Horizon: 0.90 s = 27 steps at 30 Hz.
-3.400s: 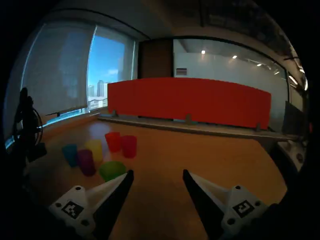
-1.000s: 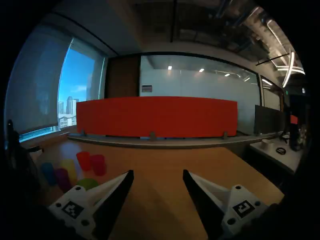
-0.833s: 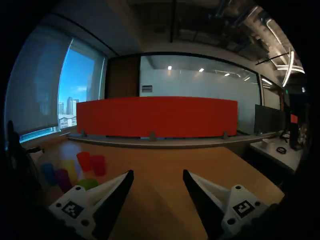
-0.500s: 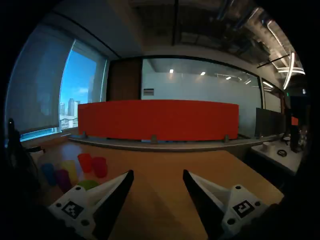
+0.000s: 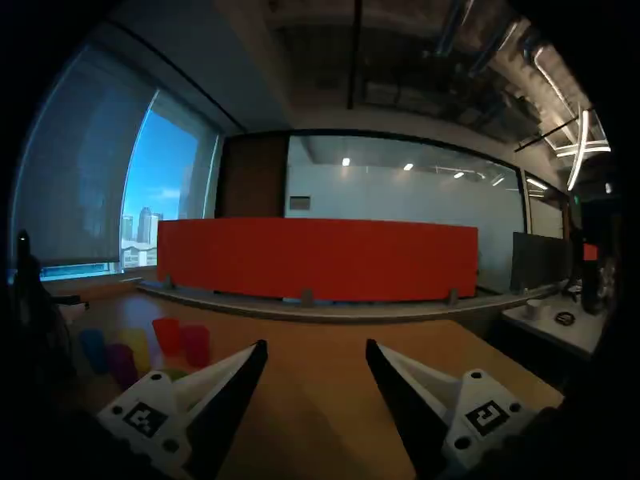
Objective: Pour water
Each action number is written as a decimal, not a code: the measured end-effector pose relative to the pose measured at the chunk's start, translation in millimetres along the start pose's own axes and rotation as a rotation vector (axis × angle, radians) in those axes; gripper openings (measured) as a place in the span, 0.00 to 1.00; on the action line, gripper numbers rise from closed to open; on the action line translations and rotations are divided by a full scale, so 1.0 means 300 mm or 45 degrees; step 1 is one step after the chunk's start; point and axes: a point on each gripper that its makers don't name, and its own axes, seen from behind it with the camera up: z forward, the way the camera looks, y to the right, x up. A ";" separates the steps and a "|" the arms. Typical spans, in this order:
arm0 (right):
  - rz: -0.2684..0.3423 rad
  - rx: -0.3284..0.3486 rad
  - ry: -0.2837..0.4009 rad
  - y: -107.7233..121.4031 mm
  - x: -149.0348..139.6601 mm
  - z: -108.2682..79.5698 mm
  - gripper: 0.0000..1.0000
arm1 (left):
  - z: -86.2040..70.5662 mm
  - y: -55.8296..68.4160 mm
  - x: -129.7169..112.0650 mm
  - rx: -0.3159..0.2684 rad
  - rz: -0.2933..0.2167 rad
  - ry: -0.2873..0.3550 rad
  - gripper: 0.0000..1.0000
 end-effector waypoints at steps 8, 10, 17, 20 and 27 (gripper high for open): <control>0.020 -0.019 0.010 -0.006 -0.022 0.047 0.95 | -0.002 0.000 0.000 0.000 0.000 0.000 0.79; 0.022 -0.019 0.009 -0.018 -0.028 0.064 0.95 | -0.002 0.000 0.000 0.000 0.000 0.000 0.79; 0.025 -0.070 0.030 -0.039 -0.030 0.128 0.97 | -0.001 0.001 0.001 0.000 0.000 0.000 0.79; 0.014 -0.075 0.052 -0.048 -0.026 0.151 0.98 | -0.001 0.000 0.001 0.000 0.000 0.000 0.79; 0.034 -0.073 0.040 -0.050 -0.093 0.150 0.99 | -0.002 0.001 0.001 0.000 0.000 0.000 0.79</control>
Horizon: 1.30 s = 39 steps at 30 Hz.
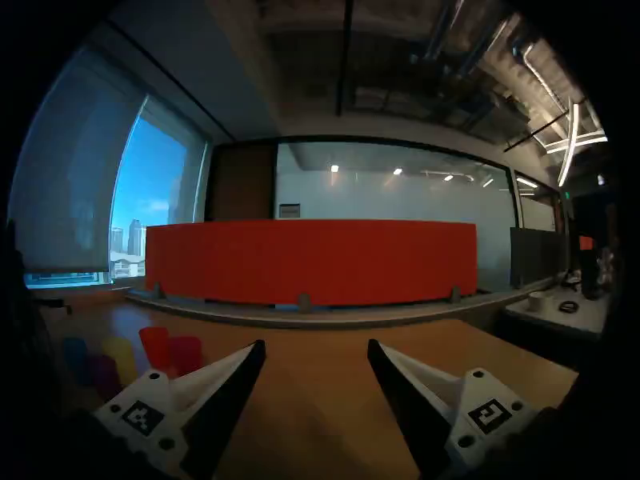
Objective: Pour water
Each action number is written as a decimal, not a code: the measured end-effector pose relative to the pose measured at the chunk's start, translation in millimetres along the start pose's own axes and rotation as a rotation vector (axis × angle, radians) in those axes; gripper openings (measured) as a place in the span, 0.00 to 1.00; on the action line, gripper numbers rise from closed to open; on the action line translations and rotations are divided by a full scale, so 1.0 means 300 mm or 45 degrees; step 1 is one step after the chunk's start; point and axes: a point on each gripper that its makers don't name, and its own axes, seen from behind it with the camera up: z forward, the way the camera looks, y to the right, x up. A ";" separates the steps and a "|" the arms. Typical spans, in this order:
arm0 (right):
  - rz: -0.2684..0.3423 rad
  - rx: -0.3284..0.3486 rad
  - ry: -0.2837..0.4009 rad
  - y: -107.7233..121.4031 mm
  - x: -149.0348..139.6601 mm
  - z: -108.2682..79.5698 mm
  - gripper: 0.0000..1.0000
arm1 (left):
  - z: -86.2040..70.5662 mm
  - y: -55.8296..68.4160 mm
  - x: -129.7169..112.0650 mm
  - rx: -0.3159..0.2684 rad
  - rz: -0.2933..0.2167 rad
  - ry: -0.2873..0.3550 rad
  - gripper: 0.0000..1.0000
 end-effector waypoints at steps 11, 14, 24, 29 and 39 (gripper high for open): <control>0.031 -0.044 -0.015 0.083 -0.055 -0.028 0.99 | 0.001 -0.001 0.000 0.000 0.000 0.000 0.79; 0.037 -0.039 -0.005 0.083 -0.059 -0.025 0.99 | 0.001 0.000 0.000 0.000 0.000 0.000 0.79; 0.010 -0.038 0.006 0.073 -0.079 -0.031 0.99 | 0.001 0.001 0.000 0.000 0.000 0.000 0.79; 0.014 -0.049 -0.017 0.084 -0.104 -0.026 0.99 | 0.000 0.000 0.000 0.000 0.000 0.000 0.79; -0.003 -0.056 -0.050 0.083 -0.129 -0.024 0.99 | -0.001 -0.001 0.000 0.000 0.000 0.000 0.79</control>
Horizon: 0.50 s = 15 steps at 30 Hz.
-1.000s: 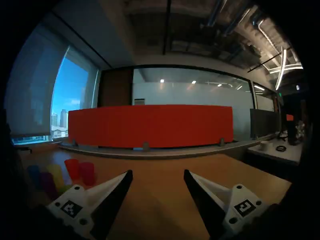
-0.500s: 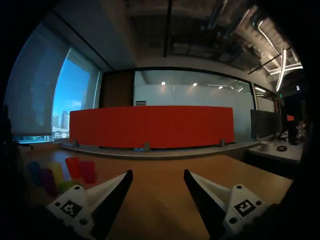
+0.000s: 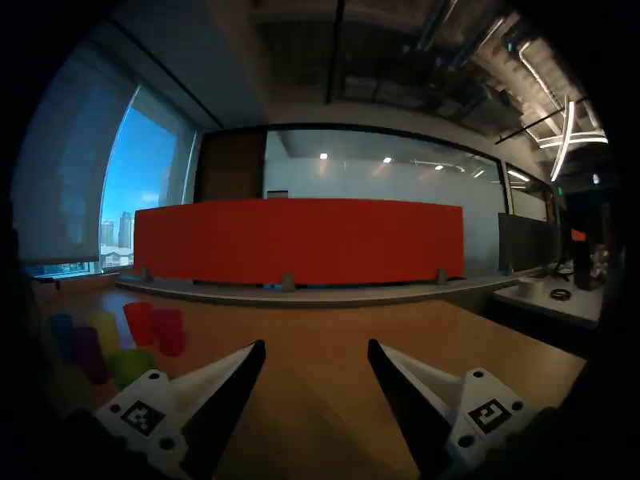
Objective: Pour water
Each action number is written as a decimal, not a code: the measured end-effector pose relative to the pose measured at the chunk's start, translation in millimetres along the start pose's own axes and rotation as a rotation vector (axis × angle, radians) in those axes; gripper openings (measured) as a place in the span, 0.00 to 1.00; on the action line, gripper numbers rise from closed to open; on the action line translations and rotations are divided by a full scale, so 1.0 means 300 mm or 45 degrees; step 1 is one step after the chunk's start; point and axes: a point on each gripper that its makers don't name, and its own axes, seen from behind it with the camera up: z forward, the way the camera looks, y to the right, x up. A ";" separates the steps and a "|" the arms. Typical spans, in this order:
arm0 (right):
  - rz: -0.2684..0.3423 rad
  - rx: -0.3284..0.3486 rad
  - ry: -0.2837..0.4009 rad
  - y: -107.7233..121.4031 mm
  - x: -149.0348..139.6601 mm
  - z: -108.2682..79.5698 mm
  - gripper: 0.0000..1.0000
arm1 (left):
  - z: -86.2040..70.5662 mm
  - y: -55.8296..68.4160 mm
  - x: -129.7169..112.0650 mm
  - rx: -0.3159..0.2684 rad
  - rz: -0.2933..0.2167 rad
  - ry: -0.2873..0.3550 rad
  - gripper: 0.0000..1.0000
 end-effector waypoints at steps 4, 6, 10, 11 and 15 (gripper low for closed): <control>0.001 -0.006 -0.001 0.004 -0.002 0.003 0.99 | 0.000 0.000 0.000 0.000 0.000 0.000 0.79; 0.001 -0.006 -0.001 0.003 -0.003 0.005 0.99 | 0.000 0.001 0.000 0.000 0.000 0.000 0.79; 0.002 -0.001 -0.003 0.000 -0.003 0.007 0.99 | 0.000 0.002 0.000 0.000 0.000 0.000 0.79; 0.002 0.000 -0.003 -0.001 -0.003 0.007 0.99 | 0.000 0.002 0.000 0.000 0.000 0.000 0.79; 0.002 0.008 -0.004 -0.006 -0.004 0.007 0.99 | 0.000 0.002 0.000 0.000 0.000 0.000 0.79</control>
